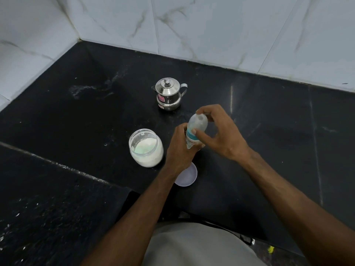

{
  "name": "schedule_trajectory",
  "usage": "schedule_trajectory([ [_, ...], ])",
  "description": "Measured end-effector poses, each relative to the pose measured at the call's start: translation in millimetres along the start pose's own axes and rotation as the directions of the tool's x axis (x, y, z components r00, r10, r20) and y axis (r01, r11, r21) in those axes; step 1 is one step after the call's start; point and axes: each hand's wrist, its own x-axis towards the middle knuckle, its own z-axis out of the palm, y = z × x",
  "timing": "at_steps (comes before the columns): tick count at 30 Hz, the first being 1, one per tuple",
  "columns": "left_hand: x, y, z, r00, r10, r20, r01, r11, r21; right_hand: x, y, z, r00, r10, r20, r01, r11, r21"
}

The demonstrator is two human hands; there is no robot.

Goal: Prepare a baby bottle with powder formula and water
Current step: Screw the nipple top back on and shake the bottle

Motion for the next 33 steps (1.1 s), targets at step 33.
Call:
schedule_trajectory([
  [33, -0.6, -9.6, 1.1, 0.994, 0.098, -0.038, -0.096, 0.994, 0.042, -25.9, 19.3, 45.5, 0.977, 0.213, 0.019, -0.212, 0.977, -0.035],
])
